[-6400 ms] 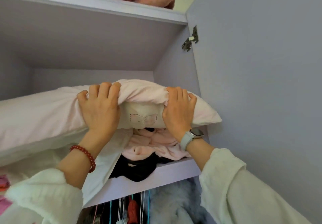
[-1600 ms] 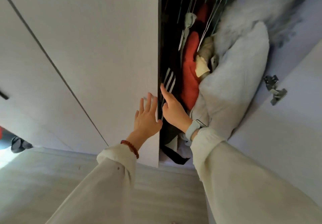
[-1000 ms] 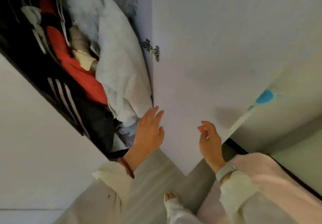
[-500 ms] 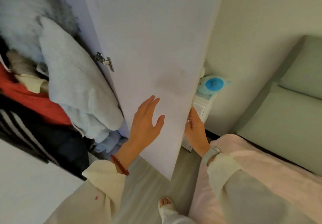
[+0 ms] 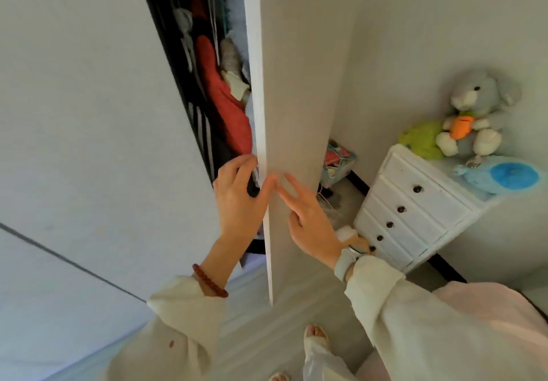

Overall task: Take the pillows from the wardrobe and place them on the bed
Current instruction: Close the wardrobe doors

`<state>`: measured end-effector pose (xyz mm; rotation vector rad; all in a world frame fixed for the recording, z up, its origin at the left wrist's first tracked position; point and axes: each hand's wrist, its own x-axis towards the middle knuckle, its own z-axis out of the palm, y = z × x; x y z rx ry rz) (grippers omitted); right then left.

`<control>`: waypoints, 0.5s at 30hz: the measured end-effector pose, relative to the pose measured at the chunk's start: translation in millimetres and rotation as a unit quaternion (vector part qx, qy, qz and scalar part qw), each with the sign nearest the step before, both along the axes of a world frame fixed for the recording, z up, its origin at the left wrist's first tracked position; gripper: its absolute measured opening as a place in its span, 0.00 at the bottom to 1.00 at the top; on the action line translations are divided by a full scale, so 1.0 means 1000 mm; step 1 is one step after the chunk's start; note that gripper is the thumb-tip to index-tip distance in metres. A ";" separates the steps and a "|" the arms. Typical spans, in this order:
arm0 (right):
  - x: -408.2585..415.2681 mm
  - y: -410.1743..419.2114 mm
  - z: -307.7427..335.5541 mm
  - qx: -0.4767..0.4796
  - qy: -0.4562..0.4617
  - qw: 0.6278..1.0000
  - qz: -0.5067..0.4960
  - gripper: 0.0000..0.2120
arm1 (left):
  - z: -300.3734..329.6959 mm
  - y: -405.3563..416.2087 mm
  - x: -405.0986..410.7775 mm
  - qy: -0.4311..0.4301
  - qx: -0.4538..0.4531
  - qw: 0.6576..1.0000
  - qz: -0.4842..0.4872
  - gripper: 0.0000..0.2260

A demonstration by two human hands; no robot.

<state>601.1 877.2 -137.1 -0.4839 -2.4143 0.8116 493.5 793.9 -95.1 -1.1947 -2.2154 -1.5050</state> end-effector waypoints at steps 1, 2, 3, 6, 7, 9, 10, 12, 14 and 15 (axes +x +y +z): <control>-0.017 0.000 0.003 0.007 -0.015 1.000 0.014 0.30 | 0.002 -0.002 -0.013 -0.005 -0.010 0.999 0.053 0.20; -0.034 0.001 0.005 0.021 -0.025 0.999 0.022 0.32 | 0.003 -0.005 -0.027 -0.009 -0.024 0.994 0.105 0.21; -0.046 0.003 0.007 0.044 -0.033 0.998 0.020 0.32 | 0.005 -0.005 -0.037 -0.013 -0.039 0.989 0.142 0.24; -0.077 0.013 0.009 0.101 -0.093 0.990 0.024 0.34 | 0.007 -0.003 -0.067 -0.053 -0.059 0.974 0.211 0.35; -0.085 0.017 0.008 0.113 -0.117 0.986 0.027 0.35 | 0.007 0.000 -0.077 -0.075 -0.062 0.970 0.223 0.36; -0.102 0.024 0.009 0.134 -0.140 0.980 0.036 0.36 | 0.008 0.005 -0.096 -0.120 -0.068 0.965 0.225 0.36; -0.109 0.027 0.010 0.139 -0.141 0.979 0.041 0.36 | 0.009 0.008 -0.104 -0.141 -0.063 0.965 0.211 0.34; -0.124 0.034 0.015 0.143 -0.134 0.979 0.049 0.35 | 0.011 0.014 -0.118 -0.178 -0.031 0.969 0.168 0.29; -0.133 0.041 0.016 0.159 -0.129 0.977 0.057 0.34 | 0.013 0.019 -0.128 -0.186 -0.007 0.972 0.142 0.24; -0.136 0.045 0.016 0.170 -0.126 0.976 0.059 0.33 | 0.013 0.021 -0.132 -0.183 0.000 0.973 0.138 0.21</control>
